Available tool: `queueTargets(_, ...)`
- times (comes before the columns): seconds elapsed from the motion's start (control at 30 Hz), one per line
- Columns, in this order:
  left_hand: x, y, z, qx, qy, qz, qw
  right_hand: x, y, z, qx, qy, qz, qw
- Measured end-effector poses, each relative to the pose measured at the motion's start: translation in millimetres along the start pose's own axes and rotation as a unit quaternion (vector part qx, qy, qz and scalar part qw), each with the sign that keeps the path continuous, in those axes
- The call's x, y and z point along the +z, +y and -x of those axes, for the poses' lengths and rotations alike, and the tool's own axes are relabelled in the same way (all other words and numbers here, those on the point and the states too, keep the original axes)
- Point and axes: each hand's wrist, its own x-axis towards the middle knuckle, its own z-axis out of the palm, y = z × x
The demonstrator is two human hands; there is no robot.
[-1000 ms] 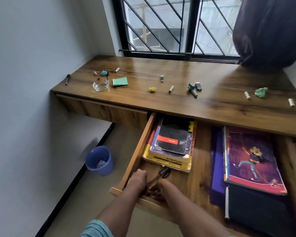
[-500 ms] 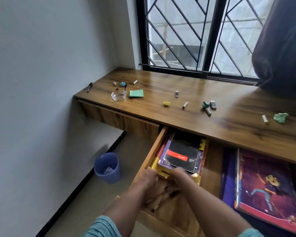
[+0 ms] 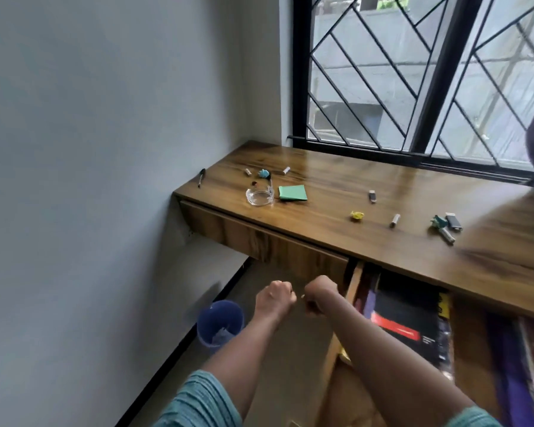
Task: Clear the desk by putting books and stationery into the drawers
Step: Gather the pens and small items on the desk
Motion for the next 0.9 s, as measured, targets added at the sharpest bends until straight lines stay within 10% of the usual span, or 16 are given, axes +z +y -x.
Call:
queueTargets(0.43,-118.1,-186.1,-131.3,-0.055,0.061,-0.05,0.995,122.9,-185.9,-48.4,-0.038,0.061,-0.064,0.995)
queueTargets(0.9,-178.8,-262.1,-340.0,-0.16,0.104,-0.021,0.981,32.2,-318.6,-230.1,-0.121,0.241,0.0,0.963)
